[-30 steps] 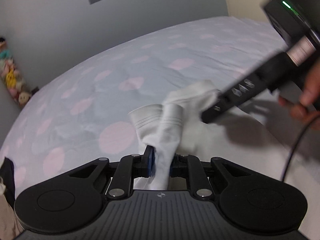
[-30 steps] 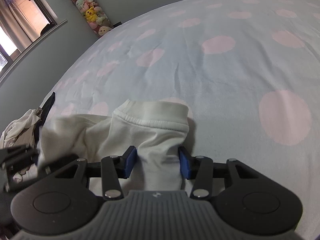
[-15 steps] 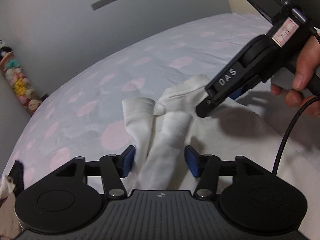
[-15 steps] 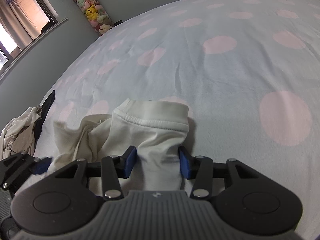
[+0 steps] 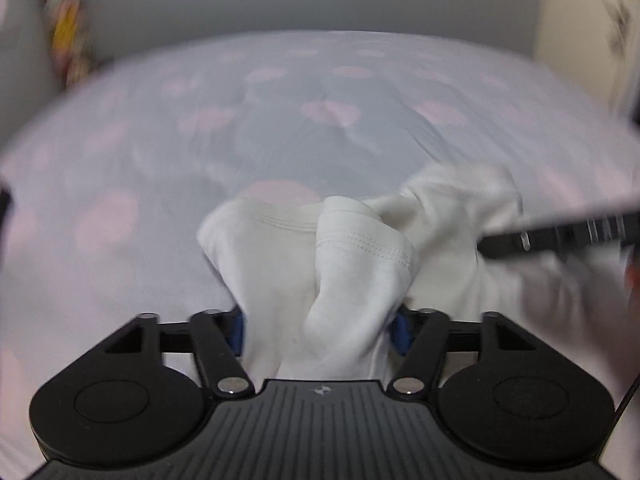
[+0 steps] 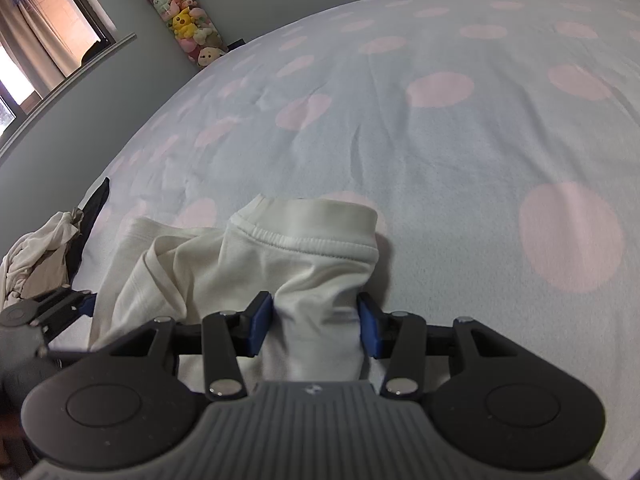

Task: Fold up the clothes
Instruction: 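Grasp the folded white T-shirt collar edge with both grippers side by side, then lift the folded T-shirt with both grippers and carry it toward the wardrobe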

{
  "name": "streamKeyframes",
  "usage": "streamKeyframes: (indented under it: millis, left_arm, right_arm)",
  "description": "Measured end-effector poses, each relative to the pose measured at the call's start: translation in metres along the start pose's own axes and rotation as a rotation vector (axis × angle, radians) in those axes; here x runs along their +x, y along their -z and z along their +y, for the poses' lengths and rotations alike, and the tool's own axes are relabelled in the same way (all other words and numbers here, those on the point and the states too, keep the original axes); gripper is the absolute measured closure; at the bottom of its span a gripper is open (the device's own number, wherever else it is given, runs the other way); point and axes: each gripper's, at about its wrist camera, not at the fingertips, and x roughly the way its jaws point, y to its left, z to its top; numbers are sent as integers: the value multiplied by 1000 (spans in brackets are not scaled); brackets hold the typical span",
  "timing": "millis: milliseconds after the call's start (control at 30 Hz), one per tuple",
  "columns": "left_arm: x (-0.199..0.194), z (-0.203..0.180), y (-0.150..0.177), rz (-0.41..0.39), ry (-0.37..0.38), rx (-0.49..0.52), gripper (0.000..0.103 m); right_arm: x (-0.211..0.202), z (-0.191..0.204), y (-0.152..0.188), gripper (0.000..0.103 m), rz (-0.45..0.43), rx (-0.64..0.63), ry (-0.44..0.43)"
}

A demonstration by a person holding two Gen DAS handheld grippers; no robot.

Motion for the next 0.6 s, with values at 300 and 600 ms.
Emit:
streamKeyframes:
  millis: [300,600]
  left_arm:
    - [-2,46,-4,0,136,-327,82]
    - [-46,18,-6,-125,120,-325,90]
  right_arm:
    - [2,0,-6,79,18,38,-24]
    - [-18,33,-7,92,-22,-51,37]
